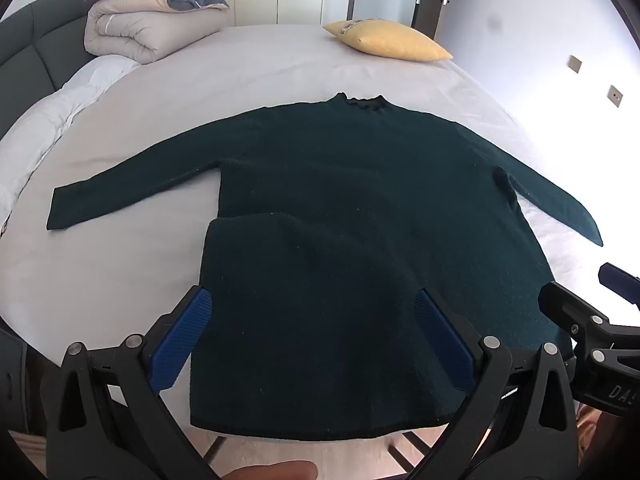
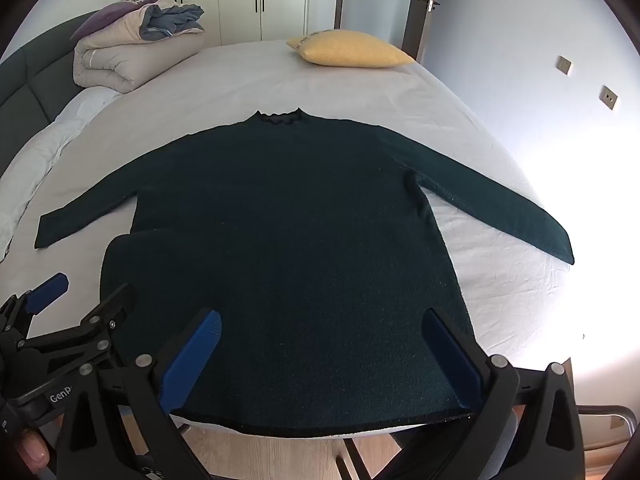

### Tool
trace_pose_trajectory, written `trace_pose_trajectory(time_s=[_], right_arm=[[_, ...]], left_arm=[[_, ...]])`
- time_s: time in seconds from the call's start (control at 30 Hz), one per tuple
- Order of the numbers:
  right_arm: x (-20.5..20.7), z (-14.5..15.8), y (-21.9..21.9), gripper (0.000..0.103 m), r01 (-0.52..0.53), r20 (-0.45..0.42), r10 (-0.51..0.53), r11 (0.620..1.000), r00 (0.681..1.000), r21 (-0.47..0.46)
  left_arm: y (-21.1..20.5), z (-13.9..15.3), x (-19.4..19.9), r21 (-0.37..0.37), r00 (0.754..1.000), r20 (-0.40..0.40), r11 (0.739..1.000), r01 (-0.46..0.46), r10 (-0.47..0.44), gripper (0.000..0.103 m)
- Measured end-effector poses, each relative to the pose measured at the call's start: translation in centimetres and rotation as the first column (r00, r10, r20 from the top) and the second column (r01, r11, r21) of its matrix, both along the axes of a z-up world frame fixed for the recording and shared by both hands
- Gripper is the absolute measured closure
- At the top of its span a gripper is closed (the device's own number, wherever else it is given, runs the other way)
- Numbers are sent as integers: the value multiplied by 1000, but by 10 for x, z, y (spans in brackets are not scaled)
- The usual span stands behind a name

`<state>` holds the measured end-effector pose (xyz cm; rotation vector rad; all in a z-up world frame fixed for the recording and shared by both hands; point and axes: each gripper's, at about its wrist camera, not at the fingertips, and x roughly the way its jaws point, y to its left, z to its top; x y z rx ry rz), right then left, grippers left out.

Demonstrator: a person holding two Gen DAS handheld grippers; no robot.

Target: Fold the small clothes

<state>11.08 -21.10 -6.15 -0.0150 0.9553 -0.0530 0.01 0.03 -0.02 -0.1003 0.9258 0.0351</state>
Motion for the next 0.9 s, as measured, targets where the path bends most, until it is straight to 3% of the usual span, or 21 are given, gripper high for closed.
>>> trace_pose_trajectory(time_s=[0.9], right_arm=[[3,-2,1,0,1,-3,-1,1000,1000,5]], left_arm=[[-1,-1,-1,6,1000,1,1000,0,0,0]])
